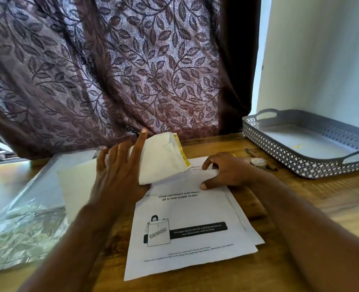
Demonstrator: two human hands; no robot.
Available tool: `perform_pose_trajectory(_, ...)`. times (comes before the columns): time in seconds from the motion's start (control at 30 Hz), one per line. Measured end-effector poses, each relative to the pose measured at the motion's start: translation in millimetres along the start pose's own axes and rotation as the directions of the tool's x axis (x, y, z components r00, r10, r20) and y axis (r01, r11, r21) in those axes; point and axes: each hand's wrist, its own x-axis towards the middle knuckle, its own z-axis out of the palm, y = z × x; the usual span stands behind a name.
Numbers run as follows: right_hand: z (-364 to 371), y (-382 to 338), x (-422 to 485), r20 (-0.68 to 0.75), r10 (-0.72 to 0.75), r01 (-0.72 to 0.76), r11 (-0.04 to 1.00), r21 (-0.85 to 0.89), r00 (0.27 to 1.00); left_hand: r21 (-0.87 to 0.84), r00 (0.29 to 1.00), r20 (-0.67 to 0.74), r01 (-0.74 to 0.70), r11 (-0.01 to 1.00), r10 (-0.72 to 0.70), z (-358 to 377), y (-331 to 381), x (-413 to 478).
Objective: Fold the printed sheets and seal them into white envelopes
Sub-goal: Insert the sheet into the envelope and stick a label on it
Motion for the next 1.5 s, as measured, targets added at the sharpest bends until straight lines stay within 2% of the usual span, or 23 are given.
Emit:
perform_pose_trajectory(0.13,1,-2,-3,-0.049,0.036,-0.033,0.998,0.045,0.998,-0.008,1.0,0.006,0.005,1.0,-0.005,2,-2,0)
perform_pose_trajectory(0.23,0,-2,-4,-0.153,0.018,-0.008,0.998,0.064,0.988,-0.024,1.0,0.014,0.013,1.0,-0.012,1,-3,2)
perform_pose_trajectory(0.3,0,-2,-4,-0.24,0.019,0.016,0.989,0.146,0.97,-0.048,0.999,0.02,0.031,0.998,-0.03,0,-4,2)
perform_pose_trajectory(0.4,-3,-1,-4,-0.352,0.11,0.021,0.937,0.348,0.93,-0.078,0.999,0.022,0.051,0.996,-0.05,-3,-3,2)
perform_pose_trajectory(0.53,-9,4,-6,-0.507,0.276,0.083,0.814,0.575,0.816,-0.109,0.998,0.03,0.065,0.992,-0.062,-2,-2,3)
perform_pose_trajectory(0.67,-18,9,-12,-0.632,0.454,0.237,0.663,0.71,0.628,-0.128,0.997,0.026,0.074,0.989,-0.072,-1,-3,3)
perform_pose_trajectory(0.73,-24,11,-15,-0.641,0.487,0.328,0.58,0.745,0.594,-0.138,0.996,0.025,0.087,0.987,-0.084,0,-4,3)
perform_pose_trajectory(0.87,-30,10,-22,-0.602,0.502,0.405,0.452,0.795,0.62,-0.161,0.994,0.014,0.112,0.981,-0.111,2,-5,5)
perform_pose_trajectory(1.0,-30,5,-24,-0.6,0.486,0.427,0.427,0.797,0.635,-0.151,0.992,0.0,0.123,0.981,-0.124,1,-5,4)
perform_pose_trajectory(1.23,-34,5,-27,-0.629,0.504,0.47,0.419,0.777,0.591,-0.134,0.991,-0.002,0.13,0.982,-0.132,1,-7,4)
perform_pose_trajectory(1.4,-32,3,-28,-0.604,0.426,0.458,0.401,0.794,0.674,-0.132,0.993,-0.012,0.119,0.984,-0.121,0,-4,3)
perform_pose_trajectory(1.5,-29,3,-26,-0.613,0.355,0.431,0.472,0.769,0.705,-0.13,0.993,-0.02,0.117,0.985,-0.12,1,-5,3)
